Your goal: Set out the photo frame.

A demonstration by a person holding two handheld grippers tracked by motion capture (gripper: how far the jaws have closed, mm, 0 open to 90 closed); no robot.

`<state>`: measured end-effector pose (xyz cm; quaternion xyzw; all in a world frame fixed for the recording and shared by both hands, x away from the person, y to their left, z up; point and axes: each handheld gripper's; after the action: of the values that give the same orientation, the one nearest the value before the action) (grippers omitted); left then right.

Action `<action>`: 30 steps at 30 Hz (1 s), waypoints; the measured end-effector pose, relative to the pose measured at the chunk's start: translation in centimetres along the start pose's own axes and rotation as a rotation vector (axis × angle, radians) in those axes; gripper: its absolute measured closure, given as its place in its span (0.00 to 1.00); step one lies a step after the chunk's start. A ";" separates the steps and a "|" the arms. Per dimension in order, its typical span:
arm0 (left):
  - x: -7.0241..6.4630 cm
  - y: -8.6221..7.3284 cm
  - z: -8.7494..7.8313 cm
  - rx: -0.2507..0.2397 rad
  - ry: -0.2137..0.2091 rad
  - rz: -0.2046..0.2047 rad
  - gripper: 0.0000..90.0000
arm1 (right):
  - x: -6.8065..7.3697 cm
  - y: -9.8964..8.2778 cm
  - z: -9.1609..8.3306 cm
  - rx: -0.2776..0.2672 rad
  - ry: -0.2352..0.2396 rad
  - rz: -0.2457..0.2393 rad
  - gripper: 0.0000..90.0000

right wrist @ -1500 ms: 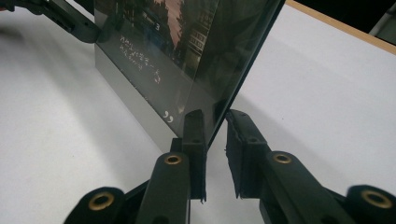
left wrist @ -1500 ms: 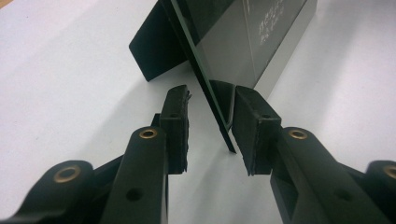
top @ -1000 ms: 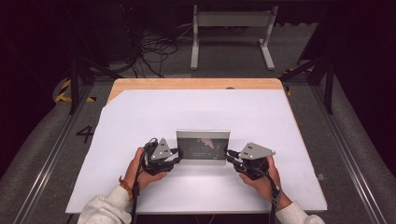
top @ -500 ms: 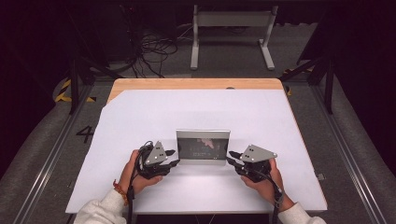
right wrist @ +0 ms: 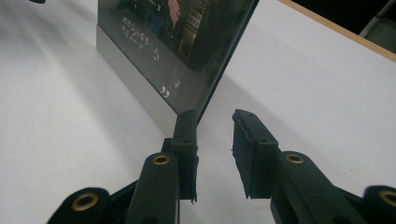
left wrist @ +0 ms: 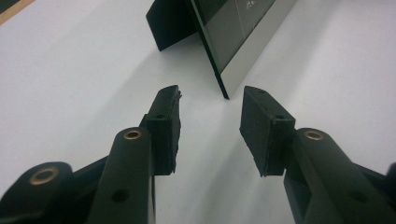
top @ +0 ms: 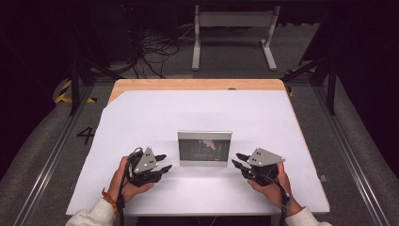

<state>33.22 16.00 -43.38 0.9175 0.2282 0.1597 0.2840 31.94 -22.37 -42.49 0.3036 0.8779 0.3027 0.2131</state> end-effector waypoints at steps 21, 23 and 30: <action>-0.1 -2.5 -1.3 0.016 0.016 -0.021 0.55 | -0.2 -1.5 -0.8 0.021 -0.034 0.001 0.63; -0.1 -2.7 -1.4 0.016 0.014 -0.028 0.52 | -0.1 -1.6 -0.8 0.020 -0.036 0.000 0.61; -0.1 -3.4 -1.3 0.036 0.014 -0.040 0.42 | -0.1 -1.9 -0.9 0.022 -0.040 -0.003 0.55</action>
<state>31.46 19.01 -44.35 0.9165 0.2514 0.1561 0.2692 30.77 -24.03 -43.04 0.3108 0.8772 0.2864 0.2278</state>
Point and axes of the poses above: each handheld gripper's, and its own axes: z roughly forward along the jaws, y roughly out of its top, x roughly to its left, and after that the axes turned 14 degrees about x, right-handed
